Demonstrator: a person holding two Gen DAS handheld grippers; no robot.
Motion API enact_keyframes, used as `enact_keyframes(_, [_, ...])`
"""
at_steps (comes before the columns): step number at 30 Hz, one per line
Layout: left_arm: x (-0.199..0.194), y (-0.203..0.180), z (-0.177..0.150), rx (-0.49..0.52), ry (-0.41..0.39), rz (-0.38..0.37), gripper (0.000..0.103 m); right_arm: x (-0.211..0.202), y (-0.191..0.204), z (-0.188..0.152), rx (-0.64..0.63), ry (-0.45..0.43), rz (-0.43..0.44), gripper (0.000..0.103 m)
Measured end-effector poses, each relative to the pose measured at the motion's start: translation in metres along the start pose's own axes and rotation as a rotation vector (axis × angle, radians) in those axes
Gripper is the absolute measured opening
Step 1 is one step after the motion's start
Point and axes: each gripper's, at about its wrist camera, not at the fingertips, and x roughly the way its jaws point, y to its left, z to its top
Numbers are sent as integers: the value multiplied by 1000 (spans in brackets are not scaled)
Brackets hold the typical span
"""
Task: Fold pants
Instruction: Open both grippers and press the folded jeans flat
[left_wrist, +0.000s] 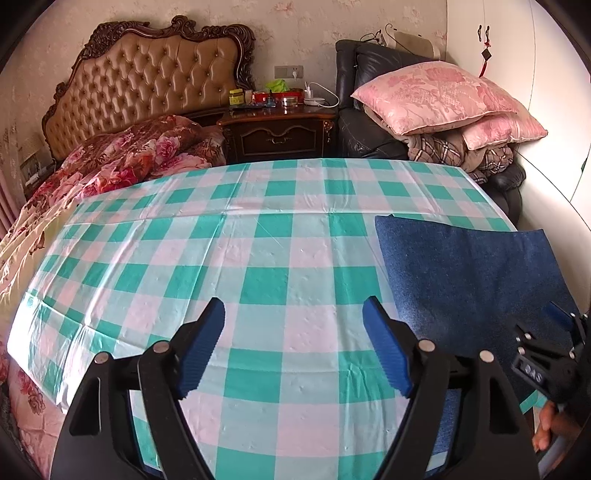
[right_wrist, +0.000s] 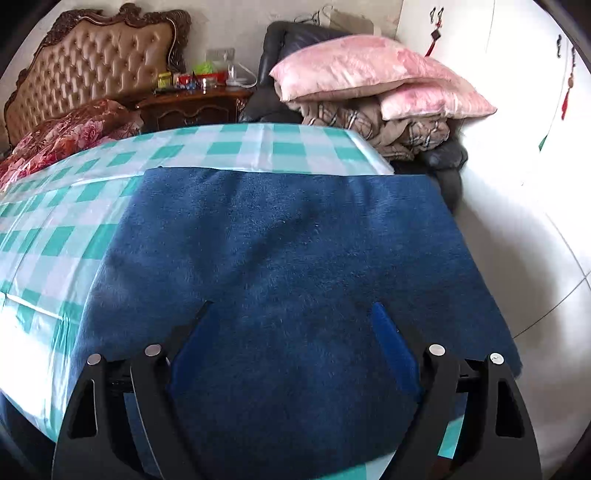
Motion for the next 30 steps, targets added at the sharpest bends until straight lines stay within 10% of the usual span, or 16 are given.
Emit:
enact_keyframes(6, [10,-6,-8,-32,27,-195,81,5,-7,-16,-1,41,4,81])
enact_keyframes(11, [41,-38,-16,-9,115,-494,45,-7,-44,33,44,-43,-41,72])
enact_keyframes(17, [112,-64,30,-14,128,-490,29,62,-118,103,134,-16,-113,60])
enact_keyframes(24, [193,-94,77,10,242,-414,24,124,-143,85,180,113,-103,51])
enact_keyframes(30, [141,-84,64,47,121,-456,37,79,-139,87,188,28,-110,52])
